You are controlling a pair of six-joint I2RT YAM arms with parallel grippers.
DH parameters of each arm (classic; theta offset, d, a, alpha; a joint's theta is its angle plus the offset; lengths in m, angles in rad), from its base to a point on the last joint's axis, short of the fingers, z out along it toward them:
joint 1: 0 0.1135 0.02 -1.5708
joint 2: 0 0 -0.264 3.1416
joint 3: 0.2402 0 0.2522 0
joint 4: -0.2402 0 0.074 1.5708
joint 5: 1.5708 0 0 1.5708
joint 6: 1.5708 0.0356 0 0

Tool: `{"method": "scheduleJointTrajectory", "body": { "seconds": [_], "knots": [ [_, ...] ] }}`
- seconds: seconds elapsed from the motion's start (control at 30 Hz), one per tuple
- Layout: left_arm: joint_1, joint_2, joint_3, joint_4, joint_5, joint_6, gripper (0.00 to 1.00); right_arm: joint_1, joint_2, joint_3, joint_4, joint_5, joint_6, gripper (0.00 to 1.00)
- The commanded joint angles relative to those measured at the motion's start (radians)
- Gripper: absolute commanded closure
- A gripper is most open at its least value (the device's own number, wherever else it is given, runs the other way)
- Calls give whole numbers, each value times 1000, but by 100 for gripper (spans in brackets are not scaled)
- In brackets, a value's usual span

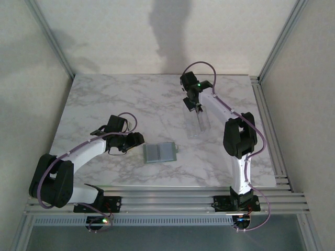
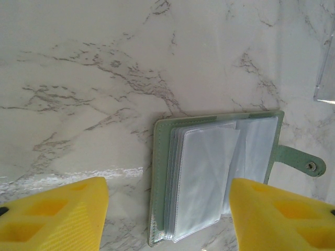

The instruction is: Put the credit cards into the card holder

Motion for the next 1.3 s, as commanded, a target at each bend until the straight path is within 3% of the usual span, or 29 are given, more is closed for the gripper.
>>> {"method": "scheduleJointTrajectory", "body": {
  "seconds": [0.0, 0.97, 1.27],
  "knots": [
    [11, 14, 4, -17, 7, 20, 38, 1, 47, 48, -107, -45, 31, 96],
    [11, 49, -7, -8, 12, 21, 39, -40, 167, 175, -235, -96, 127, 83],
    [11, 44, -8, -12, 10, 23, 39, -43, 194, 219, -268, -97, 161, 95]
  ]
}}
